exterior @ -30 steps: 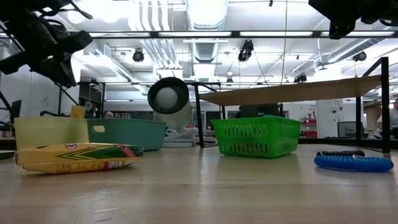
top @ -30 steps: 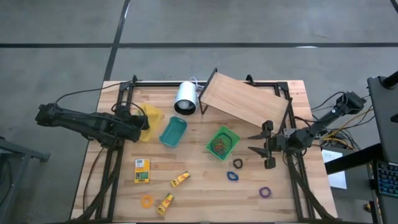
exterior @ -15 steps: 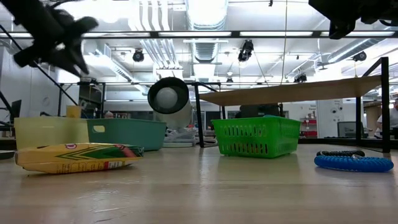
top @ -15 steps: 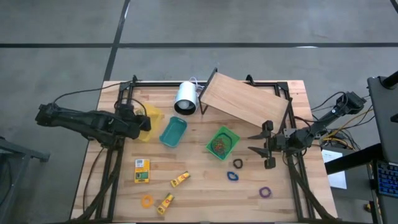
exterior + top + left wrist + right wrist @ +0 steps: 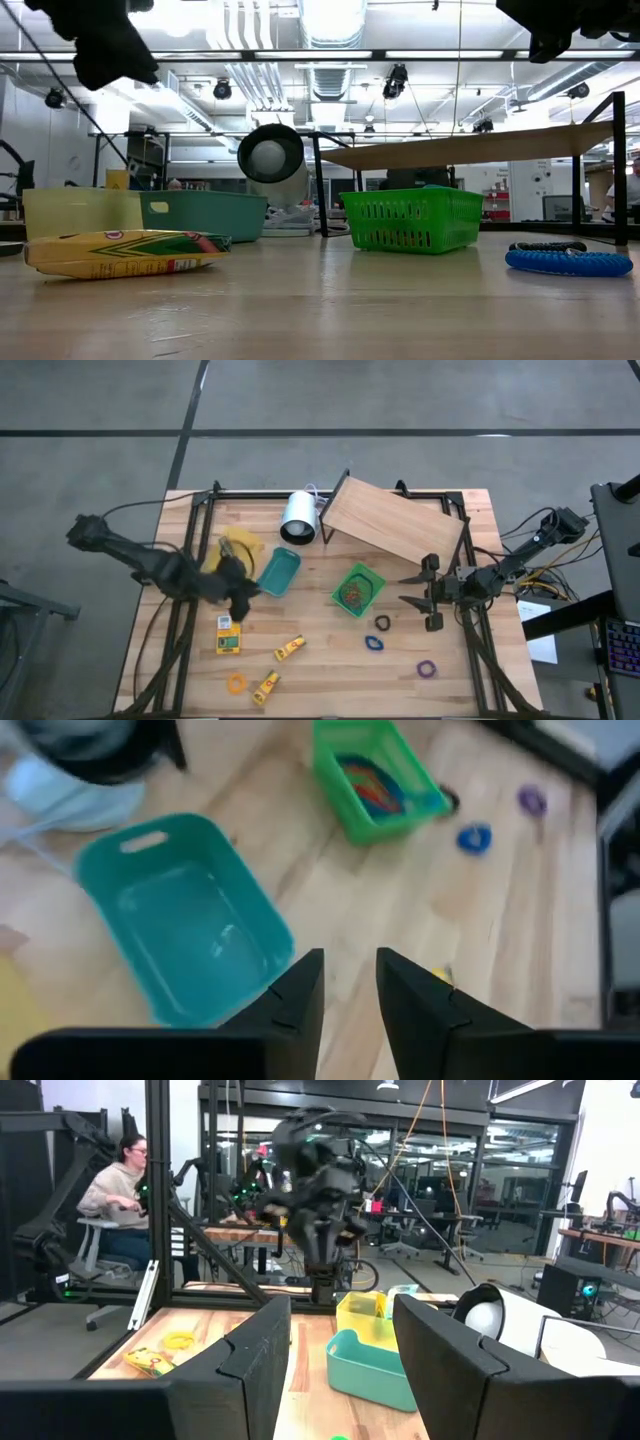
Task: Pick & Place Office Desk Supplies
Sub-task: Put the top small yellow crayon box into the yellow bin
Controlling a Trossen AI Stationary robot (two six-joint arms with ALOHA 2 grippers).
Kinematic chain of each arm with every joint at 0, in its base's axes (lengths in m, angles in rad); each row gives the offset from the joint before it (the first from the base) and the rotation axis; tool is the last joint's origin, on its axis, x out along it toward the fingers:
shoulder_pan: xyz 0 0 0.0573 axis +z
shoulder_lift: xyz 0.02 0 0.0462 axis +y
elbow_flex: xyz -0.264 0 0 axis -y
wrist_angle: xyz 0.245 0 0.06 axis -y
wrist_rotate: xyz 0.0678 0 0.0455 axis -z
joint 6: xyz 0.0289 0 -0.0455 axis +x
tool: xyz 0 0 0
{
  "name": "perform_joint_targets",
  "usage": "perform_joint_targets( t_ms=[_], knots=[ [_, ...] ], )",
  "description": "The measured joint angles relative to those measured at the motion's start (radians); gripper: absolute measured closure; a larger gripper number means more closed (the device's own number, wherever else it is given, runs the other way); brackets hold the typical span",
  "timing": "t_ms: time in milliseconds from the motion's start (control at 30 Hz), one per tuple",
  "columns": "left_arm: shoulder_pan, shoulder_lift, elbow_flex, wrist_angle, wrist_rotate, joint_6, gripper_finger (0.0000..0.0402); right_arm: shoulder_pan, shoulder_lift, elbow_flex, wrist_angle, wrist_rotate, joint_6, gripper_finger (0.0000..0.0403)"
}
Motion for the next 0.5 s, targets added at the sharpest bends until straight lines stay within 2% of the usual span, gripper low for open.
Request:
perform_joint_targets(
  t_ms=[100, 200, 367, 500],
  knots=[
    [-0.082, 0.105, -0.002, -0.001, -0.065, -0.043, 0.0291, 0.0, 0.0, 0.0, 0.0, 0.0, 0.0, 0.0225],
    [-0.123, 0.231, 0.004, 0.021, -0.068, -0.054, 0.0269, 0.0, 0.0, 0.0, 0.0, 0.0, 0.0, 0.0225],
    [-0.13, 0.426, 0.064, 0.039, 0.003, -0.029, 0.0223, 0.0, 0.0, 0.0, 0.0, 0.0, 0.0, 0.0225],
    [-0.13, 0.525, 0.137, 0.064, 0.099, 0.021, 0.0206, 0.0, 0.0, 0.0, 0.0, 0.0, 0.0, 0.0225]
  ],
)
